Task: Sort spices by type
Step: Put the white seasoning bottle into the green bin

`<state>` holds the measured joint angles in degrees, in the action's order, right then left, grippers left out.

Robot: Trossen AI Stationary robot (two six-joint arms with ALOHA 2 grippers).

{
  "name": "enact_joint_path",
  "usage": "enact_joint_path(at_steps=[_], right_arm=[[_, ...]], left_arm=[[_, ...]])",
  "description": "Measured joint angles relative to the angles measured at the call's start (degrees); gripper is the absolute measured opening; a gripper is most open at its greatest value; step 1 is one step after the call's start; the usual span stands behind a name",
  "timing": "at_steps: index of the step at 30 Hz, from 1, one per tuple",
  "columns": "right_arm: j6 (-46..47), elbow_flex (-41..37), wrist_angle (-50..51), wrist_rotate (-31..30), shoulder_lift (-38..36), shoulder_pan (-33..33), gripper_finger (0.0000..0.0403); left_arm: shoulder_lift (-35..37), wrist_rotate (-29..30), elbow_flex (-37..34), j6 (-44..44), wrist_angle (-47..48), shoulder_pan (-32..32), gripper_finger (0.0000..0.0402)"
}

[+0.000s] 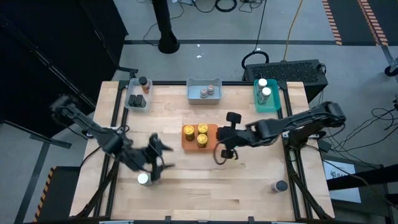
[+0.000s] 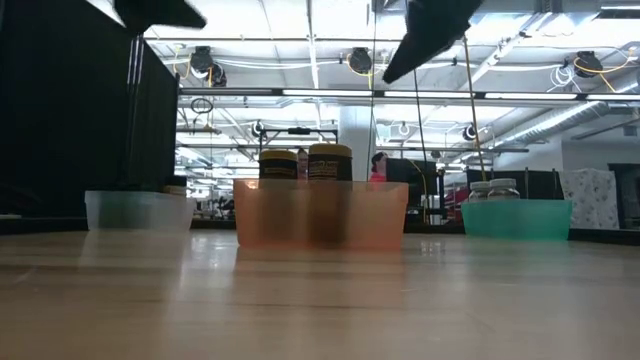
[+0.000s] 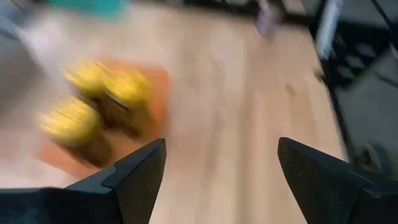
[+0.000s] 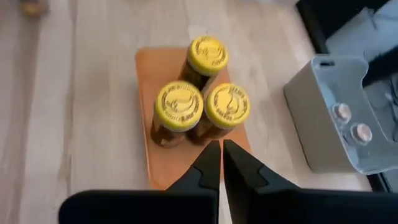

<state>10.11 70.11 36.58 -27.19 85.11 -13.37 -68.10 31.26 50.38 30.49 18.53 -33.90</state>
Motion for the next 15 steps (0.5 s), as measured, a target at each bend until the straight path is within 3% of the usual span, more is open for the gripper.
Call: enact_joint_path(at_steps=[3,6,9,11,15], right_arm=[[-1.75,-5.75,-7.14,-0.06,-5.2,0.49,0.0],[-2.82,-8.95,-11.67,-0.06,-9.23,1.05,0.0],[-2.87,-10.14,-14.1,0.09,-11.52,1.34,0.0],[-2.83,-10.25,-14.59,0.1,-12.01,1.32,0.0],[-3.39,-10.28,-15.8,0.42,-12.06,1.28,0.0]], left_arm=[[-6.53,-6.94,7.62,8.41,11.25,-2.02,0.0315],[-12.73,-15.21,17.94,18.15,34.64,-3.56,0.0311],[-17.38,-25.3,24.5,20.19,51.98,-5.04,0.0311],[-18.62,-29.76,25.39,18.94,57.05,-6.28,0.031],[-18.87,-30.93,25.15,20.4,58.48,-7.65,0.031]])
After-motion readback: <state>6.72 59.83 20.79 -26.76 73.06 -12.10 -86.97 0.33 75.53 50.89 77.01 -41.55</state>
